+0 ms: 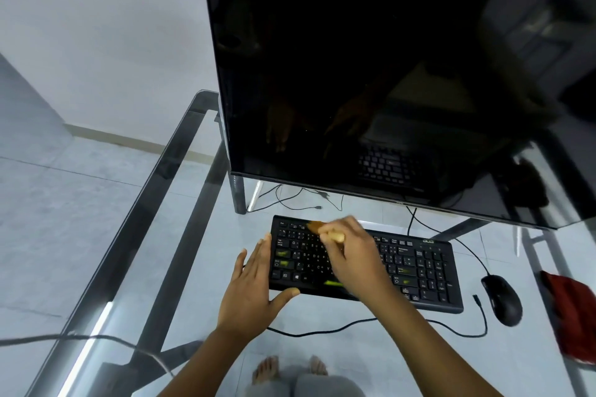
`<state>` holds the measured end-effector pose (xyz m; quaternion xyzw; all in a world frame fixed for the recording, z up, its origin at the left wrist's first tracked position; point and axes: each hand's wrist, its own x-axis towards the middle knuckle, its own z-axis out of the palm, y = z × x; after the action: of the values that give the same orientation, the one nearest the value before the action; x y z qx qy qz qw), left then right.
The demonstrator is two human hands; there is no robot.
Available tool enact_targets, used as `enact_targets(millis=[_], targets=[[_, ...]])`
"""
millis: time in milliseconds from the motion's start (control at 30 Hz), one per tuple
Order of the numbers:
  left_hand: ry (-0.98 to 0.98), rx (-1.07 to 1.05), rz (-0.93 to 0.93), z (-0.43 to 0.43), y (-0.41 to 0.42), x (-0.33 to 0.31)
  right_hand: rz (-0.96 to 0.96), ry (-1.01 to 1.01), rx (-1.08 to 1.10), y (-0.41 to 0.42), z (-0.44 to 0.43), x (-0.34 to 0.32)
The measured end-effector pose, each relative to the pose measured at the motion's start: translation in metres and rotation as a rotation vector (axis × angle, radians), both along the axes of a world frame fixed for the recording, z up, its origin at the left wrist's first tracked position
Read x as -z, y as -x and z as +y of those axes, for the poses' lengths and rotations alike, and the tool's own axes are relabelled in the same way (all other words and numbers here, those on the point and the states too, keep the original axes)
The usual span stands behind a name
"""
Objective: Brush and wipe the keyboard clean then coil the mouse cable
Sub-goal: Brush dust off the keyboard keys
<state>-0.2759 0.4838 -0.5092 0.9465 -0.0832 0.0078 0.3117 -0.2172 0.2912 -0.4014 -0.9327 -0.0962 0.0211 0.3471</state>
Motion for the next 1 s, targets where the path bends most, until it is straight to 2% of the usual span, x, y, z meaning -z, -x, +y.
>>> enact_targets(millis=[33,100,167,233,367,433,500,533,633,667,733,800,867,900,933,1000], targets=[[0.0,0.003,0.003,0.0,0.0,0.0,0.087,0.036,-0.083,0.012,-0.005,0.001],[-0.003,0.002,0.012,0.0,0.0,0.001,0.256,-0.028,-0.168,0.035,-0.011,-0.002],[0.005,0.0,0.02,0.0,0.0,0.0,0.25,-0.146,-0.102,0.049,-0.013,-0.002],[0.012,0.006,0.022,0.0,0.0,0.0,0.167,-0.16,-0.006,0.057,-0.011,0.0],[0.023,0.012,0.044,0.001,-0.001,0.0,0.381,-0.297,0.015,0.053,-0.01,0.001],[0.017,0.02,0.059,0.001,-0.001,-0.001,0.3,-0.224,0.154,0.039,-0.018,0.002],[0.036,0.023,0.068,0.001,-0.001,-0.002,0.122,-0.141,0.289,0.025,-0.028,0.001],[0.056,0.011,0.07,0.001,-0.002,-0.003,0.092,-0.162,0.301,0.019,-0.03,-0.001],[0.077,-0.026,0.078,-0.005,-0.005,-0.01,0.259,-0.187,0.135,0.01,-0.019,-0.005],[0.074,-0.026,0.076,-0.008,-0.006,-0.011,0.25,-0.129,0.101,0.006,-0.016,-0.005],[0.066,-0.02,0.073,-0.014,-0.008,-0.014,0.121,-0.12,0.191,-0.006,-0.01,-0.006],[0.049,-0.02,0.084,-0.02,-0.012,-0.015,0.102,-0.227,0.251,-0.016,-0.002,-0.009],[0.016,-0.024,0.107,-0.022,-0.014,-0.015,0.3,-0.36,0.163,-0.017,0.009,-0.009],[0.01,-0.027,0.117,-0.023,-0.015,-0.015,0.358,-0.341,0.12,-0.015,0.013,-0.008],[0.018,-0.027,0.124,-0.023,-0.017,-0.016,0.329,-0.287,0.112,-0.014,0.013,-0.005],[0.067,-0.019,0.131,-0.022,-0.023,-0.017,0.176,-0.239,0.239,-0.016,0.003,-0.001]])
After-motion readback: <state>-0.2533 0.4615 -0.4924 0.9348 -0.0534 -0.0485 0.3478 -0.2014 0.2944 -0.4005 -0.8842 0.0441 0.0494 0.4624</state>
